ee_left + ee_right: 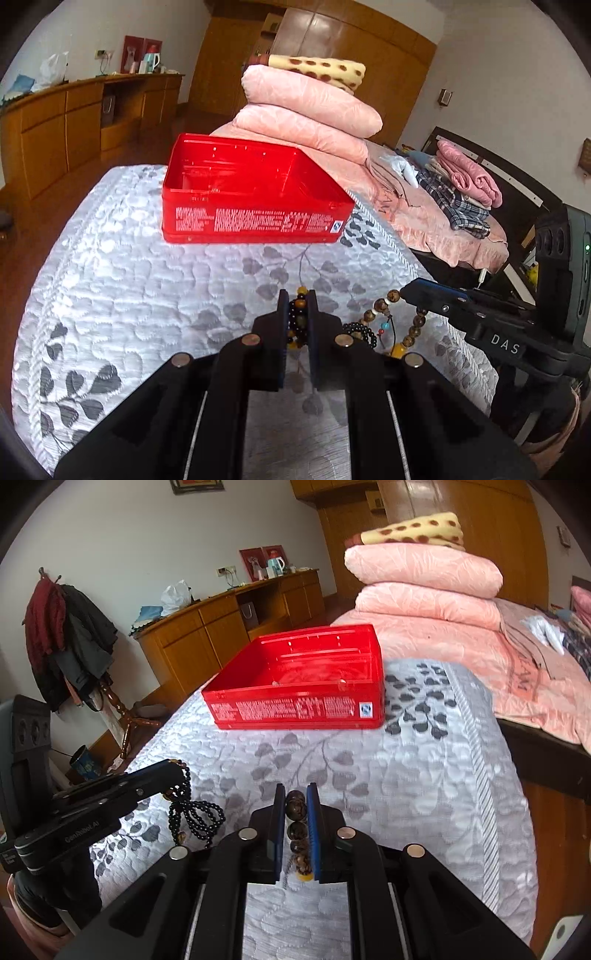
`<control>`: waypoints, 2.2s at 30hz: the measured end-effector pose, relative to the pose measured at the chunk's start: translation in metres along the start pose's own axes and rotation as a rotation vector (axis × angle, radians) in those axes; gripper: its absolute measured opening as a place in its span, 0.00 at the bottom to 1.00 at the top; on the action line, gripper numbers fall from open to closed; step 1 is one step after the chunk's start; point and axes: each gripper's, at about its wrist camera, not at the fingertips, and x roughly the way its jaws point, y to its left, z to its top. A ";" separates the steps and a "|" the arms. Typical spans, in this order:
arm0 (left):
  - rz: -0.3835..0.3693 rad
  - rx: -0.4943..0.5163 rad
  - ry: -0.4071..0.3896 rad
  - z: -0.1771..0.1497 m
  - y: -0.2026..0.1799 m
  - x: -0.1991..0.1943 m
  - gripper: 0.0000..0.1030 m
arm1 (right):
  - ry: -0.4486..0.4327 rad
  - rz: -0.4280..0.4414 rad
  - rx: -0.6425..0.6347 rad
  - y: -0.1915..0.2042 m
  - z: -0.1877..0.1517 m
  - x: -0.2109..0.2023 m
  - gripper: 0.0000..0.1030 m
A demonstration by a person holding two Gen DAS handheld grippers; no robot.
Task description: Organize jewelry
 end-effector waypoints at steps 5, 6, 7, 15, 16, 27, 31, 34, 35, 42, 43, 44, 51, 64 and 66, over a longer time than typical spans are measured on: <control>-0.005 0.014 -0.021 0.011 0.000 -0.001 0.08 | -0.016 -0.004 -0.023 0.004 0.013 0.001 0.11; -0.005 0.016 -0.025 0.014 0.000 -0.001 0.08 | -0.019 -0.004 -0.028 0.005 0.016 0.001 0.11; -0.005 0.018 -0.031 0.018 0.000 -0.001 0.08 | -0.022 -0.005 -0.035 0.005 0.019 0.001 0.11; -0.006 0.035 -0.067 0.046 0.005 0.004 0.08 | -0.049 -0.010 -0.092 0.013 0.055 0.008 0.11; -0.006 0.040 -0.073 0.051 0.006 0.006 0.08 | -0.054 -0.011 -0.100 0.014 0.060 0.008 0.11; 0.006 0.070 -0.139 0.131 0.016 0.029 0.08 | -0.125 -0.011 -0.143 0.018 0.136 0.026 0.11; 0.028 0.054 -0.115 0.152 0.026 0.055 0.08 | -0.114 -0.009 -0.119 0.009 0.154 0.049 0.11; 0.044 0.040 -0.085 0.157 0.033 0.077 0.08 | -0.082 -0.012 -0.093 -0.001 0.161 0.075 0.11; 0.052 0.033 -0.073 0.157 0.037 0.085 0.08 | -0.074 -0.012 -0.088 -0.002 0.163 0.081 0.11; 0.121 0.005 -0.017 0.158 0.060 0.127 0.08 | -0.019 -0.029 -0.060 -0.017 0.164 0.127 0.11; 0.125 0.001 -0.011 0.159 0.063 0.132 0.08 | -0.014 -0.031 -0.059 -0.017 0.163 0.130 0.11; 0.127 -0.003 -0.005 0.160 0.065 0.136 0.08 | -0.009 -0.033 -0.056 -0.018 0.162 0.133 0.11; 0.140 -0.015 0.035 0.161 0.071 0.149 0.45 | -0.008 -0.075 -0.044 -0.026 0.159 0.135 0.33; 0.202 0.028 -0.099 0.148 0.050 0.077 0.86 | -0.081 -0.107 -0.044 -0.020 0.141 0.079 0.64; 0.220 0.036 -0.123 0.140 0.045 0.060 0.88 | -0.101 -0.098 -0.039 -0.018 0.131 0.066 0.70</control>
